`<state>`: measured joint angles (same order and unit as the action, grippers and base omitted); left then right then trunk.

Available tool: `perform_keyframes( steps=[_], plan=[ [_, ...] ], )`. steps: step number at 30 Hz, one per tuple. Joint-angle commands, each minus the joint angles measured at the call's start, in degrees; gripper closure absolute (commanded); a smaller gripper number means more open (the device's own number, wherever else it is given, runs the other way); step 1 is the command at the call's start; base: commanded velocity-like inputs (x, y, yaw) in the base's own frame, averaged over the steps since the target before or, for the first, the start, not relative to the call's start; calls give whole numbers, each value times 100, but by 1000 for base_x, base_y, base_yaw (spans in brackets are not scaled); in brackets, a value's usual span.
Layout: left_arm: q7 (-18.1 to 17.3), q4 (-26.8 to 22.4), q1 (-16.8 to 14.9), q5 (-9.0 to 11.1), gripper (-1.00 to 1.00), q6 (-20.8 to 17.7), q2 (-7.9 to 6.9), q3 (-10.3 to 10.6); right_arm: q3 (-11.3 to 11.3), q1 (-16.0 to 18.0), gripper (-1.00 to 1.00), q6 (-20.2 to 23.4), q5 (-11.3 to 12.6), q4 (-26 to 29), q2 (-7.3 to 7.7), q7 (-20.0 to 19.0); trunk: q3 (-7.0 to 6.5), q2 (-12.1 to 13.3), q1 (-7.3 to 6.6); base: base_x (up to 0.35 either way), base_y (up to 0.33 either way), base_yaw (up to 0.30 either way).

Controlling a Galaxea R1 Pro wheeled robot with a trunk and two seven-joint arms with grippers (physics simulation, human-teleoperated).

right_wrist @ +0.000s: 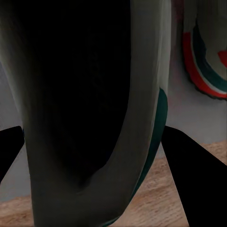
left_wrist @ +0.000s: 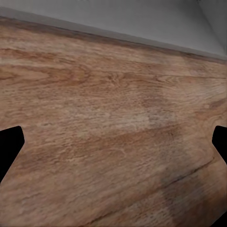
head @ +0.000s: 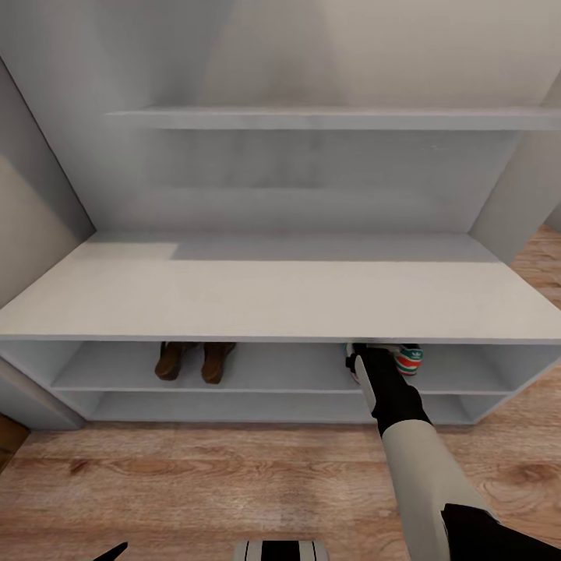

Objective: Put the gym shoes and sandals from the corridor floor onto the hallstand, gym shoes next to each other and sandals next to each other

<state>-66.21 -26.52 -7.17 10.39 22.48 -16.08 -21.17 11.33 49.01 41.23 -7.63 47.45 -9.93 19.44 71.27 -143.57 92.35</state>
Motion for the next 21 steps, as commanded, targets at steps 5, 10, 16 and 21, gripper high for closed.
perform_keyframes(
  steps=[5, 10, 16, 21],
  plan=[
    [-23, 7, -4, 7, -100, 28, 0, -10, 414, 3, -100, 34, -50, 0, -7, -28, 4, -2, -1, 1, 0, 0],
    [-23, 10, -4, 7, -100, 28, 0, -10, 490, 3, -100, 34, -48, 15, -7, -28, 4, -2, -1, 0, 0, 0],
    [-23, 15, -4, 7, -100, 28, 0, -18, 501, 3, -100, 34, -46, 19, -7, -28, 4, -2, -1, -5, 0, 0],
    [-23, 22, -4, 7, -100, 28, 0, -19, 495, 3, -100, 34, -45, 19, -7, -28, 4, -2, -1, -273, 0, 0]
  ],
)
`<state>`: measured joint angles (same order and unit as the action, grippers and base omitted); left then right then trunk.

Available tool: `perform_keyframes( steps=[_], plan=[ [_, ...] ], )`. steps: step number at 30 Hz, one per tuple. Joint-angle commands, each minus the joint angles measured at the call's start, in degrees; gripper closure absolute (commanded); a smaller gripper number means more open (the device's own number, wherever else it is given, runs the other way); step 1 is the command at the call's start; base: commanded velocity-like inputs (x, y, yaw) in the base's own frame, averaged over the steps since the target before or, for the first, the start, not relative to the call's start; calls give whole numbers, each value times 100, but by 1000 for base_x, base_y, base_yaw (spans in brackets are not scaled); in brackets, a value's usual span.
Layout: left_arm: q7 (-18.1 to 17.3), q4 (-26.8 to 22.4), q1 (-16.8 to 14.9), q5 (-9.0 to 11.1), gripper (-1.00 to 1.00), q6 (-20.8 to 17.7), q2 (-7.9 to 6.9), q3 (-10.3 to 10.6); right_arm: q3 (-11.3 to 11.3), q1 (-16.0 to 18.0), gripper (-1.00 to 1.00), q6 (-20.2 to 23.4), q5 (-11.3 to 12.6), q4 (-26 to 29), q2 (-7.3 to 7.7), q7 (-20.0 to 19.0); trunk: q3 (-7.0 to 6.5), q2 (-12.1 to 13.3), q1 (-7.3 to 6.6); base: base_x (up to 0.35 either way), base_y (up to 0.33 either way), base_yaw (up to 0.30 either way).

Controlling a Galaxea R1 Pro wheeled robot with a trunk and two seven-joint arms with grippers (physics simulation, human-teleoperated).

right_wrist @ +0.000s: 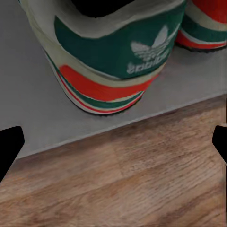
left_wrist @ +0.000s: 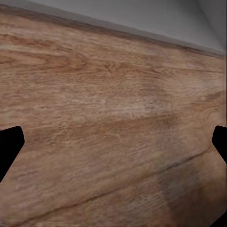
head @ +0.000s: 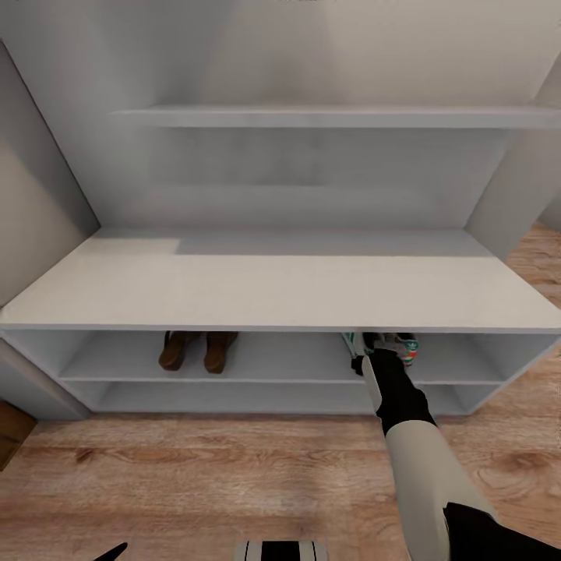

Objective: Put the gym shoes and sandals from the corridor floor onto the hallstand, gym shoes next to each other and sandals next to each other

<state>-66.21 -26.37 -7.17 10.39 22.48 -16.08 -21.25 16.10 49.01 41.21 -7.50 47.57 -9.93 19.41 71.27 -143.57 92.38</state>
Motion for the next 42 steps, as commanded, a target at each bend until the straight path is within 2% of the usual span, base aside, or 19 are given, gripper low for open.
perform_keyframes(
  steps=[1, 30, 32, 34, 38, 42],
  plan=[
    [-23, 7, -4, 7, -100, 28, 0, -10, 19, 4, -100, 36, -59, 7, -7, -25, 4, -2, -4, -310, 0, 0],
    [-23, 9, -4, 7, -100, 28, -8, -34, -5, 2, -100, 34, -69, -70, -7, -35, 4, -2, -4, -332, 0, 0],
    [-7, 9, -4, 18, -100, 28, -15, -38, -9, -10, -100, 3, -75, -445, -7, -44, 4, -2, -4, -188, 0, 0],
    [3, 9, -4, 27, -100, 28, -19, -41, -10, -14, -100, -26, -75, -587, -7, -45, 4, -2, -4, -106, 0, 0],
    [15, 9, -4, 43, -100, 31, -30, -44, -10, -31, -100, -309, -83, -939, -7, -51, 4, -2, -4, -44, 0, 0],
    [17, 8, -4, 49, -100, 35, -35, -47, -10, -100, -100, -873, -111, -1224, -7, -59, 4, -2, -4, -18, 0, 0]
  ],
)
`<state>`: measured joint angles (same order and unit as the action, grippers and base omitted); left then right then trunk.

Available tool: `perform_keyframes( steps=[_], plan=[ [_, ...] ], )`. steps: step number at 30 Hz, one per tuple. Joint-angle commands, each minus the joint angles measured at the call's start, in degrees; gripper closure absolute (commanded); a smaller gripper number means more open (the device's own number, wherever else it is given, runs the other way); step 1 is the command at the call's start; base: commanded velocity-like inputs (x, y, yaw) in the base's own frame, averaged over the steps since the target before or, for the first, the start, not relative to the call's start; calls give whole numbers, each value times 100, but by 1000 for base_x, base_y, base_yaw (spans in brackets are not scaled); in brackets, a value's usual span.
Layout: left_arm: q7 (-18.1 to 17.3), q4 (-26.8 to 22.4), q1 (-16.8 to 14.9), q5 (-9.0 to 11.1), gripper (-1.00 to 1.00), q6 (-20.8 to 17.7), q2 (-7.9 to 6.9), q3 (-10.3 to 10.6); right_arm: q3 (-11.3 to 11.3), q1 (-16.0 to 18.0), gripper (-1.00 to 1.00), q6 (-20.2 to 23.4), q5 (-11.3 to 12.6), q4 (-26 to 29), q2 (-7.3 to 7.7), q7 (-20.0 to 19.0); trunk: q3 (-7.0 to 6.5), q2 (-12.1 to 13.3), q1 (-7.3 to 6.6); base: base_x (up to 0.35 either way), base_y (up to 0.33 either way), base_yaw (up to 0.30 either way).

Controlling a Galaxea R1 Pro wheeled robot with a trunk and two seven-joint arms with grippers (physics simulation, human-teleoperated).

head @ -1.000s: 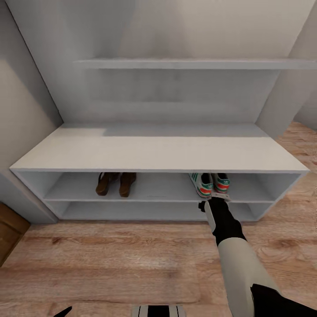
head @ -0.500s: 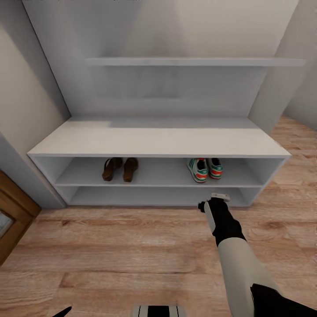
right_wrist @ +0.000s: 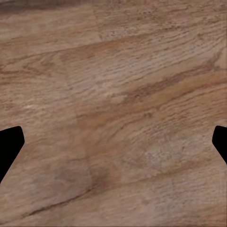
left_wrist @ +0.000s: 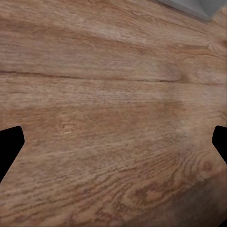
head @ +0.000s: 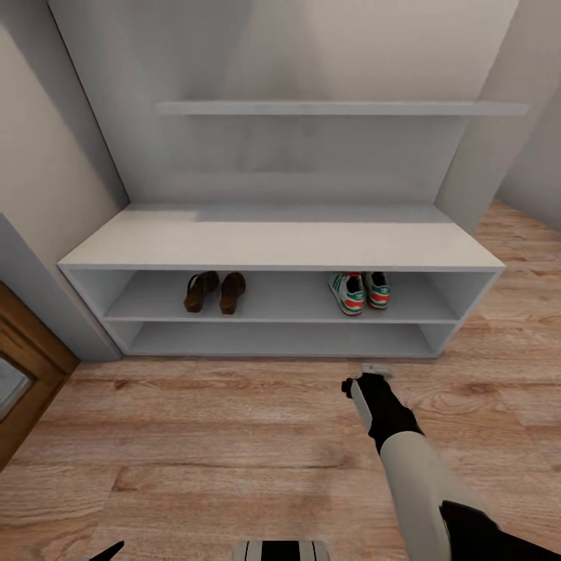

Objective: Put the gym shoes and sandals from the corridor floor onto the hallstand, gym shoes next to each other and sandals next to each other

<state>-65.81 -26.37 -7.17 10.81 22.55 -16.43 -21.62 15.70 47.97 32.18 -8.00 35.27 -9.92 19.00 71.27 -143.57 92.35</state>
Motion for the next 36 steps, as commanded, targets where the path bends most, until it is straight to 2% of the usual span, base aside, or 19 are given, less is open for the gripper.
perform_keyframes(
  steps=[1, 7, 8, 14, 15, 16, 19, 20, 21, 22, 23, 28, 29, 30, 36],
  plan=[
    [-26, 6, -4, 9, -100, 29, -2, -12, 30, -29, -100, -142, -72, -76, -8, -20, 4, -2, -1, -10, 0, 0],
    [-33, 2, -1, 15, -100, 30, -7, -43, 24, -287, -100, -1216, -203, -634, -8, -28, 4, -2, -1, -5, 0, 0],
    [-27, 1, 1, 17, -100, 30, -9, -75, 22, -454, -100, -1821, -376, -1031, 17, -35, 4, -2, -1, -1, 0, 0],
    [-21, 4, 3, 17, -100, 30, -9, -91, 21, -633, -100, -2601, -712, -1725, 232, -163, 4, -2, -1, 0, 0, 0],
    [-21, 4, 4, 17, -100, 31, -9, -93, 21, -661, -100, -2879, -835, -1965, 320, -302, 4, -2, -1, 0, 0, 0],
    [-20, 6, 3, 17, -100, 31, -9, -95, 21, -685, -100, -3311, -1006, -2323, 490, -606, 4, -2, -1, 0, 0, 0],
    [-20, 3, 4, 17, -100, 31, -9, -106, 21, -699, -100, -3716, -1120, -2644, 697, -997, -40, 1, -7, 0, 0, 0],
    [-15, 2, 4, 18, -100, 31, -9, -126, 21, -709, -100, -4052, -1178, -2907, 920, -1421, -62, 2, -9, 0, 0, 0],
    [-12, 2, 4, 16, -100, 31, -9, -134, 21, -711, -100, -4145, -1190, -2980, 994, -1565, -84, 3, -12, 0, 0, 0],
    [-7, 4, 5, 13, -100, 31, -9, -146, 21, -724, -100, -4307, -1208, -3099, 1134, -1856, -106, 5, -14, 0, 0, 0],
    [-7, 4, 5, 13, -100, 31, -9, -146, 21, -724, -100, -4307, -1208, -3099, 1134, -1856, -129, 6, -17, 0, 0, 0],
    [1, 7, 5, 10, -100, 31, -9, -160, 21, -815, -100, -4566, -1220, -3251, 1429, -2537, -239, 13, -30, 0, 0, 0],
    [3, 8, 5, 10, -100, 27, -9, -163, 21, -863, -100, -4631, -1220, -3277, 1532, -2769, -262, 14, -32, 0, 0, 0],
    [6, 10, 5, 9, -100, 27, -9, -167, 21, -980, -100, -4756, -1216, -3305, 1716, -3143, -284, 15, -35, 0, 0, 0],
    [14, 15, 5, 5, -100, 27, -9, -173, 21, -1172, -100, -5018, -1213, -3318, 1876, -3521, -417, 23, -50, 0, 0, 0]
  ],
)
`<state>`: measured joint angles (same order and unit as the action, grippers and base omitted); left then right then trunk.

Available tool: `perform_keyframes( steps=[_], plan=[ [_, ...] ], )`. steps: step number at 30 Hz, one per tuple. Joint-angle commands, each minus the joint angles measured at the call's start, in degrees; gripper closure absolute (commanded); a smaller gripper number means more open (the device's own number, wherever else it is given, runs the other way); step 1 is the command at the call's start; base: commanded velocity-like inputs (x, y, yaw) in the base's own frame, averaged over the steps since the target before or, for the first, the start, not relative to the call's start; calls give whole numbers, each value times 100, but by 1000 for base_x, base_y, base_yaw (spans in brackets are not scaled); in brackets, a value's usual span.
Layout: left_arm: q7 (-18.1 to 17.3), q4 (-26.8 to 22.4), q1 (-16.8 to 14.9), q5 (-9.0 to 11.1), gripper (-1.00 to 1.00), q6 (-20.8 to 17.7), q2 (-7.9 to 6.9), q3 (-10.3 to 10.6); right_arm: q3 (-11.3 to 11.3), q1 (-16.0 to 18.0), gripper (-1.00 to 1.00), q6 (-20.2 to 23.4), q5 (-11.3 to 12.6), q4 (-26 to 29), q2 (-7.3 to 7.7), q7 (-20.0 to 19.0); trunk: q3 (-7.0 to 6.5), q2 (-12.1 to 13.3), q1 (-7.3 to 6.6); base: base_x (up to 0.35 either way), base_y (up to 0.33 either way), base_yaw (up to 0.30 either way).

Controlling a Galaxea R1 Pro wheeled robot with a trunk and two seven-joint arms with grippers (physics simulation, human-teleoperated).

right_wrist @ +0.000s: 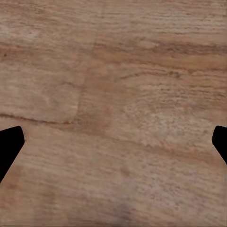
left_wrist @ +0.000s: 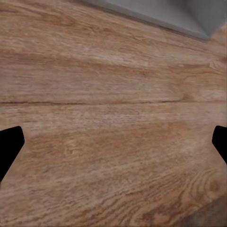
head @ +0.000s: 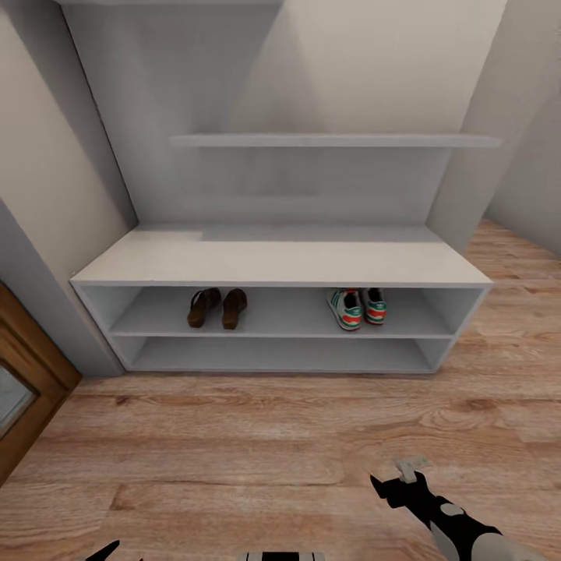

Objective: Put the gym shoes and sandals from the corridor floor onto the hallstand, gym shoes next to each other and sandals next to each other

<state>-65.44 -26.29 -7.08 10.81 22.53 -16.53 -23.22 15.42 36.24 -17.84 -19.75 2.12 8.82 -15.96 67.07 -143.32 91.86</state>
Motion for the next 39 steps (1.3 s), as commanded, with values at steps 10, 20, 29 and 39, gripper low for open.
perform_keyframes(
  steps=[10, 20, 29, 39],
  plan=[
    [-6, 10, -4, -6, -100, 23, 0, -10, 49, -174, -100, -267, -40, 0, 65, -227, -205, 134, -88, 0, 0, 0],
    [260, 10, -4, -26, -100, 31, 17, -3, 49, -204, -100, -317, -53, 1, 73, -449, -384, 535, -307, 0, 0, 0],
    [308, 17, -4, -27, -100, 27, 11, -6, 49, -205, -100, -317, -54, -12, 70, -444, -550, 896, -505, 0, 0, 0],
    [724, 19, -4, -27, -100, 26, 5, -9, 58, -608, -100, -628, -38, 1, 185, -395, -736, 1297, -724, 0, 0, 0]
  ],
)
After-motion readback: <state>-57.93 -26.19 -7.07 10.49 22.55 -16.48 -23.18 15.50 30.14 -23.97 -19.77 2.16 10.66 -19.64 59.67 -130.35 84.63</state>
